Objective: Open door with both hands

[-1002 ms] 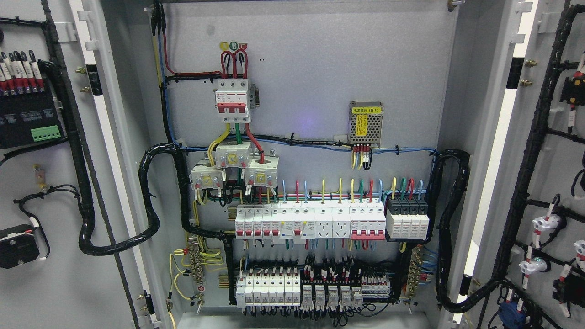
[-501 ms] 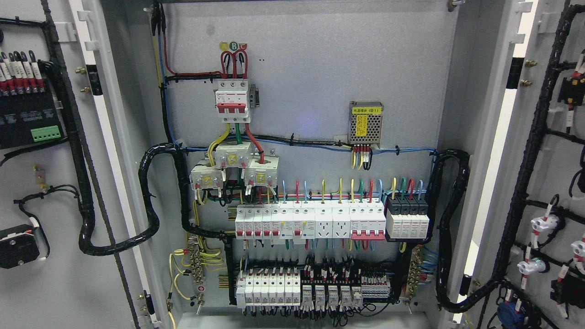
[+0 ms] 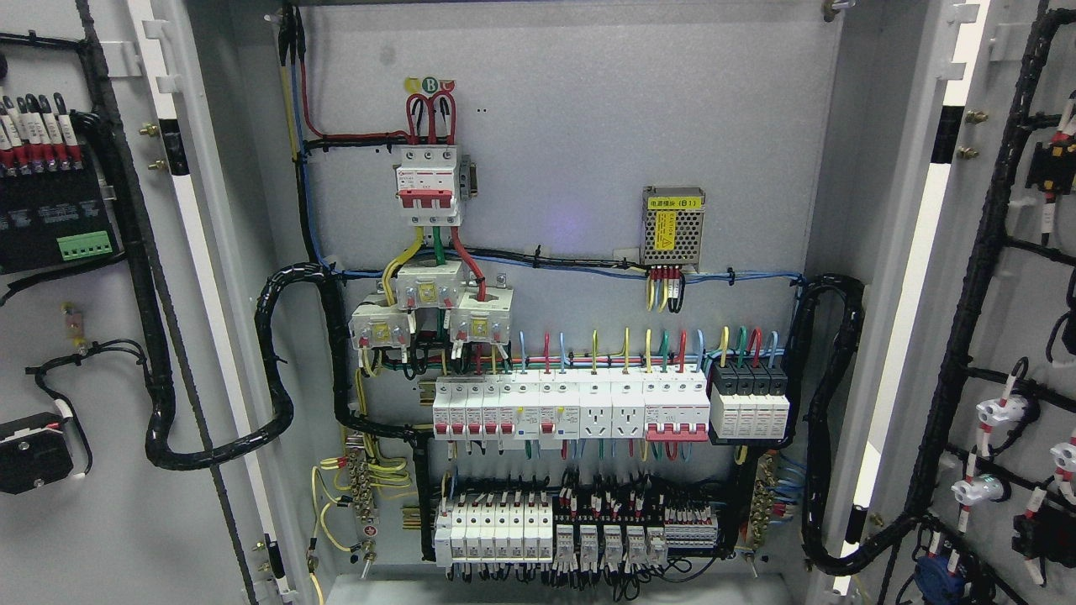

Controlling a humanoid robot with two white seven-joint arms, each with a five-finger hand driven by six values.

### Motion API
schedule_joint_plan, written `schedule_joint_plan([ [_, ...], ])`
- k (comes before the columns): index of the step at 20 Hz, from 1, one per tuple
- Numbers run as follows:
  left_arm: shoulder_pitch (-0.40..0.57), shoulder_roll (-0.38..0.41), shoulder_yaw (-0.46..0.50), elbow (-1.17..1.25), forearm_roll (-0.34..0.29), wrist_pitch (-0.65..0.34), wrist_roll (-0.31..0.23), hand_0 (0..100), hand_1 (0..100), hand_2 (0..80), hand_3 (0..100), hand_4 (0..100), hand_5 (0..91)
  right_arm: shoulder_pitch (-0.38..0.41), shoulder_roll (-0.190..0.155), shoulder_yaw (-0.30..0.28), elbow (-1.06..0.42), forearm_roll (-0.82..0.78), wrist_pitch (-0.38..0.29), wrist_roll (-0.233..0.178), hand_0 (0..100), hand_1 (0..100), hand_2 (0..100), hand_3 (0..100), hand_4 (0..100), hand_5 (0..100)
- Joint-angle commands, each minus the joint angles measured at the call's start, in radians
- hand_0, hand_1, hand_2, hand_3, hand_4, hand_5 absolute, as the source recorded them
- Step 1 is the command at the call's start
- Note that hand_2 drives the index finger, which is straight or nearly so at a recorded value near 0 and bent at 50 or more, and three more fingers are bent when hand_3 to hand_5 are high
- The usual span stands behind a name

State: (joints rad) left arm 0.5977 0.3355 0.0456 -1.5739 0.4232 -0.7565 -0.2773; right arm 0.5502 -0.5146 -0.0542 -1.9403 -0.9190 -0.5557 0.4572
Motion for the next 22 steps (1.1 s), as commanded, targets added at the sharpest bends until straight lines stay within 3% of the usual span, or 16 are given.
schedule_joint_plan([
  [1, 0.011, -0.049, -0.055, 0.228, -0.049, 0.011, 0.0, 0, 0, 0.0, 0, 0, 0.0, 0.059, 0.01, 0.226, 0.151, 0.026, -0.001, 0.0, 38, 0, 0, 0, 0, 0],
  [10, -0.003, -0.113, -0.079, 0.578, -0.13, 0.009, -0.008, 0, 0, 0.0, 0, 0, 0.0, 0.181, 0.053, 0.244, 0.362, 0.026, -0.026, 0.0, 38, 0, 0, 0, 0, 0],
  [15, -0.079, -0.141, -0.089, 0.831, -0.139, 0.012, -0.01, 0, 0, 0.0, 0, 0, 0.0, 0.25, 0.079, 0.246, 0.487, 0.026, -0.046, 0.0, 38, 0, 0, 0, 0, 0],
  [18, -0.143, -0.156, -0.101, 1.01, -0.156, 0.014, -0.01, 0, 0, 0.0, 0, 0, 0.0, 0.252, 0.097, 0.269, 0.598, 0.028, -0.046, 0.0, 38, 0, 0, 0, 0, 0],
  [22, -0.226, -0.182, -0.108, 1.189, -0.169, 0.016, -0.01, 0, 0, 0.0, 0, 0, 0.0, 0.22, 0.149, 0.284, 0.788, 0.132, -0.044, 0.003, 38, 0, 0, 0, 0, 0],
])
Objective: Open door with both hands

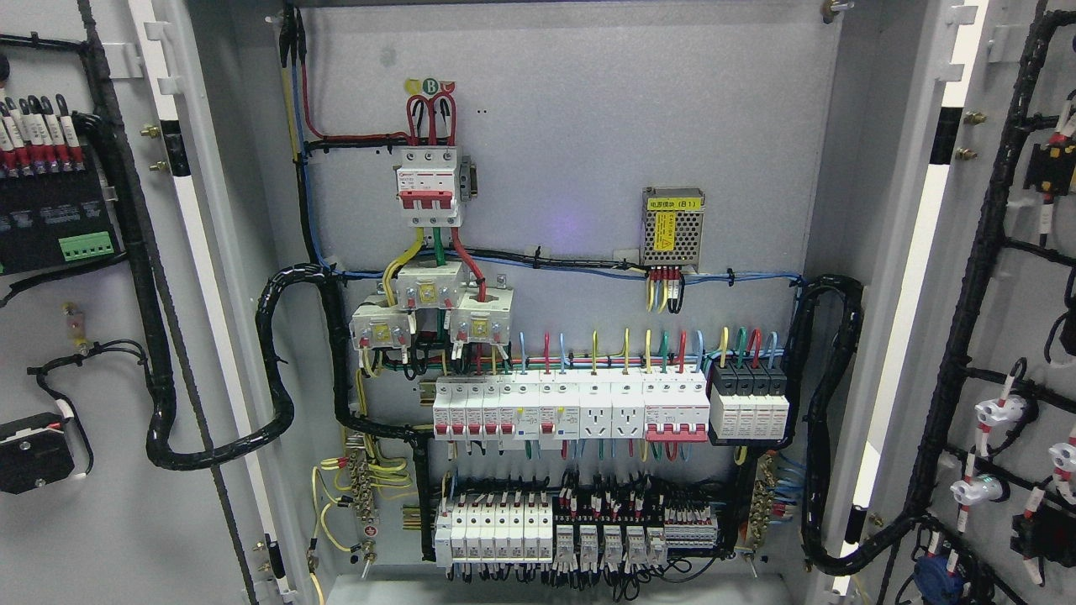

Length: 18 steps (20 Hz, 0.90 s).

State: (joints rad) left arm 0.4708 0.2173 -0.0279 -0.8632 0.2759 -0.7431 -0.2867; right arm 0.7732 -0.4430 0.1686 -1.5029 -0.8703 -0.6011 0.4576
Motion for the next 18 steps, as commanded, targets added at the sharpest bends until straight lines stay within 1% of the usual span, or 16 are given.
schedule_joint_plan([
  [1, -0.118, -0.075, -0.035, 0.513, -0.026, 0.002, 0.0, 0, 0, 0.0, 0, 0, 0.0, -0.024, 0.093, 0.061, 0.41, 0.137, 0.001, 0.003, 38, 0, 0, 0, 0, 0],
  [4, -0.155, -0.098, -0.033, 0.617, -0.037, 0.016, 0.001, 0, 0, 0.0, 0, 0, 0.0, -0.127, 0.151, 0.058, 0.657, 0.282, 0.001, 0.001, 38, 0, 0, 0, 0, 0],
  [6, -0.173, -0.113, -0.033, 0.671, -0.046, 0.059, 0.0, 0, 0, 0.0, 0, 0, 0.0, -0.21, 0.199, 0.052, 0.83, 0.335, 0.001, 0.003, 38, 0, 0, 0, 0, 0],
  [8, -0.195, -0.128, -0.03, 0.702, -0.044, 0.134, 0.0, 0, 0, 0.0, 0, 0, 0.0, -0.287, 0.222, 0.049, 0.982, 0.358, 0.003, 0.003, 38, 0, 0, 0, 0, 0],
  [10, -0.216, -0.148, -0.023, 0.704, -0.044, 0.23, 0.0, 0, 0, 0.0, 0, 0, 0.0, -0.377, 0.248, 0.049, 1.134, 0.382, 0.006, 0.003, 38, 0, 0, 0, 0, 0],
  [13, -0.236, -0.177, -0.021, 0.701, -0.046, 0.384, 0.0, 0, 0, 0.0, 0, 0, 0.0, -0.507, 0.306, 0.049, 1.338, 0.405, 0.021, 0.001, 38, 0, 0, 0, 0, 0],
  [15, -0.244, -0.197, -0.021, 0.701, -0.046, 0.451, 0.001, 0, 0, 0.0, 0, 0, 0.0, -0.572, 0.343, 0.049, 1.406, 0.407, 0.067, -0.002, 38, 0, 0, 0, 0, 0],
  [16, -0.25, -0.202, -0.021, 0.701, -0.046, 0.48, 0.001, 0, 0, 0.0, 0, 0, 0.0, -0.595, 0.348, 0.049, 1.421, 0.409, 0.108, -0.002, 38, 0, 0, 0, 0, 0],
  [18, -0.265, -0.211, -0.021, 0.701, -0.044, 0.542, 0.001, 0, 0, 0.0, 0, 0, 0.0, -0.627, 0.348, 0.049, 1.435, 0.41, 0.214, -0.004, 38, 0, 0, 0, 0, 0],
])
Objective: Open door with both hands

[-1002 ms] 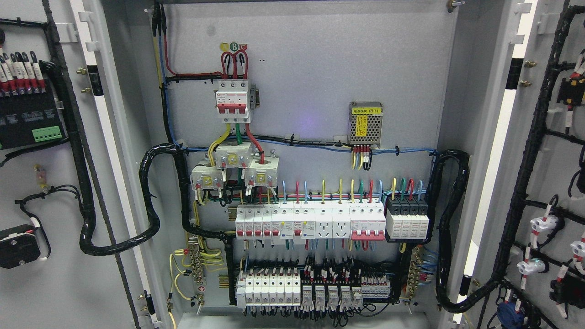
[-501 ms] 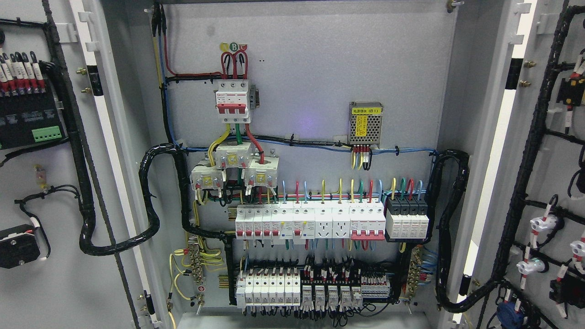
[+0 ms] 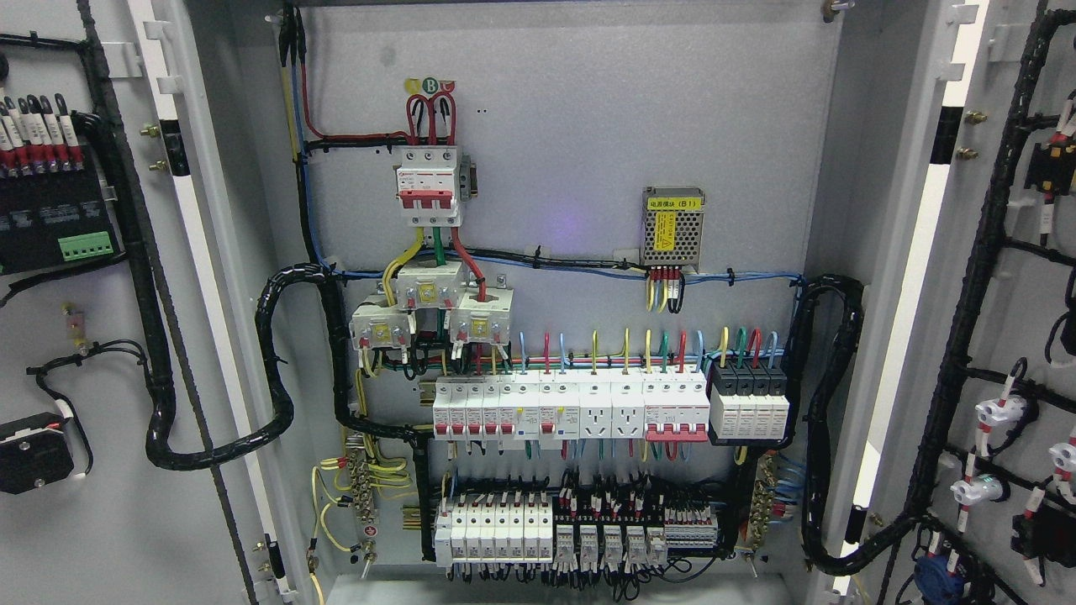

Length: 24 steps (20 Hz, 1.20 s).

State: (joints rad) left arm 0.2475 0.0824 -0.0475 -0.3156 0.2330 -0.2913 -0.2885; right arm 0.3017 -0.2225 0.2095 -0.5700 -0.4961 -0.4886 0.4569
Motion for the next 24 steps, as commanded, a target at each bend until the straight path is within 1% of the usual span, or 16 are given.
schedule_joint_plan([
  [1, -0.051, -0.078, -0.003, 0.153, 0.0, 0.128, 0.003, 0, 0, 0.0, 0, 0, 0.0, -0.17, 0.127, 0.008, 0.502, 0.036, 0.157, -0.004, 38, 0, 0, 0, 0, 0],
  [3, -0.071, -0.084, -0.006, 0.153, -0.001, 0.207, 0.003, 0, 0, 0.0, 0, 0, 0.0, -0.188, 0.127, 0.011, 0.502, 0.057, 0.258, -0.009, 38, 0, 0, 0, 0, 0],
  [5, -0.094, -0.095, -0.009, 0.155, -0.003, 0.273, 0.003, 0, 0, 0.0, 0, 0, 0.0, -0.202, 0.127, 0.008, 0.502, 0.12, 0.317, -0.021, 38, 0, 0, 0, 0, 0],
  [7, -0.116, -0.101, -0.006, 0.158, -0.003, 0.329, 0.005, 0, 0, 0.0, 0, 0, 0.0, -0.216, 0.129, 0.008, 0.504, 0.181, 0.34, -0.065, 38, 0, 0, 0, 0, 0],
  [10, -0.134, -0.11, -0.005, 0.156, -0.004, 0.406, 0.009, 0, 0, 0.0, 0, 0, 0.0, -0.226, 0.143, 0.01, 0.502, 0.24, 0.375, -0.159, 38, 0, 0, 0, 0, 0],
  [12, -0.142, -0.112, -0.003, 0.155, -0.003, 0.412, 0.011, 0, 0, 0.0, 0, 0, 0.0, -0.236, 0.15, 0.014, 0.504, 0.283, 0.415, -0.199, 38, 0, 0, 0, 0, 0],
  [14, -0.148, -0.112, -0.005, 0.158, -0.004, 0.414, 0.012, 0, 0, 0.0, 0, 0, 0.0, -0.236, 0.157, 0.01, 0.504, 0.335, 0.458, -0.225, 38, 0, 0, 0, 0, 0],
  [16, -0.152, -0.112, -0.005, 0.158, -0.004, 0.408, 0.025, 0, 0, 0.0, 0, 0, 0.0, -0.236, 0.172, 0.011, 0.507, 0.36, 0.469, -0.253, 38, 0, 0, 0, 0, 0],
  [17, -0.152, -0.112, -0.005, 0.158, -0.004, 0.403, 0.035, 0, 0, 0.0, 0, 0, 0.0, -0.236, 0.173, 0.013, 0.512, 0.361, 0.478, -0.26, 38, 0, 0, 0, 0, 0],
  [19, -0.152, -0.112, -0.006, 0.156, -0.004, 0.397, 0.052, 0, 0, 0.0, 0, 0, 0.0, -0.231, 0.198, 0.016, 0.525, 0.361, 0.481, -0.262, 38, 0, 0, 0, 0, 0],
  [21, -0.152, -0.112, -0.005, 0.156, -0.004, 0.394, 0.057, 0, 0, 0.0, 0, 0, 0.0, -0.216, 0.218, 0.016, 0.529, 0.361, 0.475, -0.262, 38, 0, 0, 0, 0, 0],
  [22, -0.151, -0.113, -0.006, 0.155, -0.006, 0.388, 0.057, 0, 0, 0.0, 0, 0, 0.0, -0.205, 0.221, 0.016, 0.527, 0.361, 0.475, -0.264, 38, 0, 0, 0, 0, 0],
  [24, -0.148, -0.113, -0.008, 0.155, -0.018, 0.345, 0.057, 0, 0, 0.0, 0, 0, 0.0, -0.203, 0.226, 0.016, 0.527, 0.363, 0.476, -0.264, 38, 0, 0, 0, 0, 0],
])
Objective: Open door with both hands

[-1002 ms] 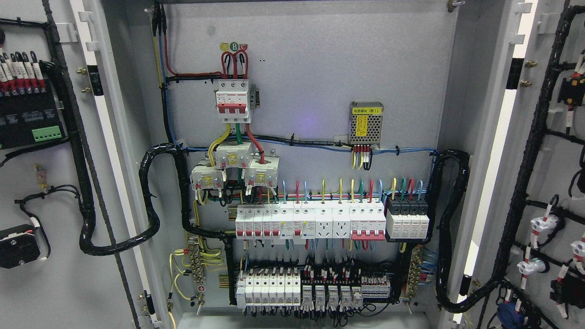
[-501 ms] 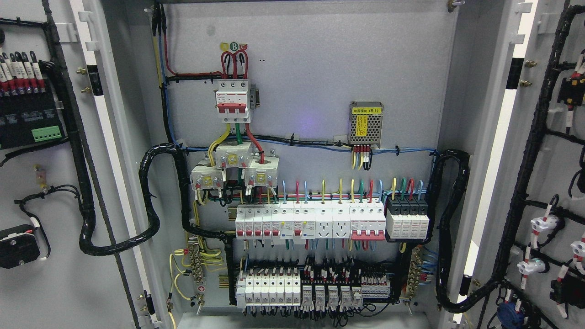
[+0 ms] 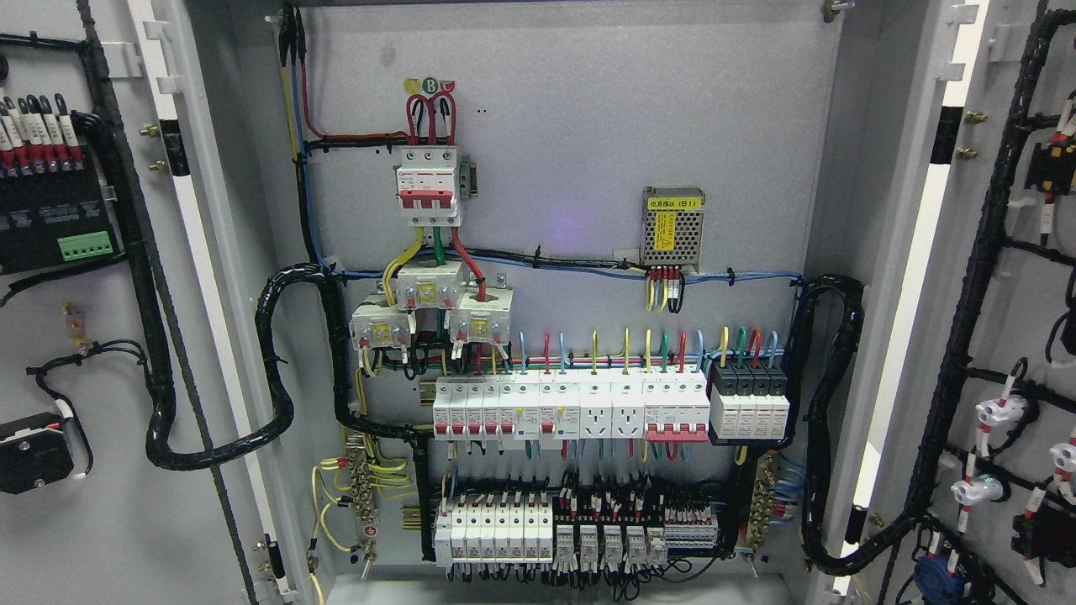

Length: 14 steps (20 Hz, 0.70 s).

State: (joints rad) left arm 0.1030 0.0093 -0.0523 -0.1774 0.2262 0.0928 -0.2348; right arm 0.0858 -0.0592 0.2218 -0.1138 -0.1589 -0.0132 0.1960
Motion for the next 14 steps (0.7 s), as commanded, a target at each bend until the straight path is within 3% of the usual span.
schedule_joint_plan([
  [1, 0.0, -0.04, 0.0, 0.016, -0.019, -0.062, 0.003, 0, 0, 0.0, 0, 0, 0.0, 0.012, 0.065, 0.004, 0.071, 0.025, 0.001, -0.003, 38, 0, 0, 0, 0, 0],
  [4, 0.004, -0.043, 0.005, 0.016, -0.05, -0.087, 0.003, 0, 0, 0.0, 0, 0, 0.0, 0.017, 0.068, 0.004, 0.071, 0.024, 0.004, -0.003, 38, 0, 0, 0, 0, 0],
  [10, 0.007, -0.045, 0.005, 0.016, -0.057, -0.131, 0.005, 0, 0, 0.0, 0, 0, 0.0, 0.026, 0.07, 0.005, 0.072, 0.05, 0.007, -0.043, 38, 0, 0, 0, 0, 0],
  [14, 0.007, -0.043, 0.003, 0.018, -0.057, -0.142, 0.003, 0, 0, 0.0, 0, 0, 0.0, 0.029, 0.07, 0.001, 0.072, 0.05, 0.01, -0.046, 38, 0, 0, 0, 0, 0],
])
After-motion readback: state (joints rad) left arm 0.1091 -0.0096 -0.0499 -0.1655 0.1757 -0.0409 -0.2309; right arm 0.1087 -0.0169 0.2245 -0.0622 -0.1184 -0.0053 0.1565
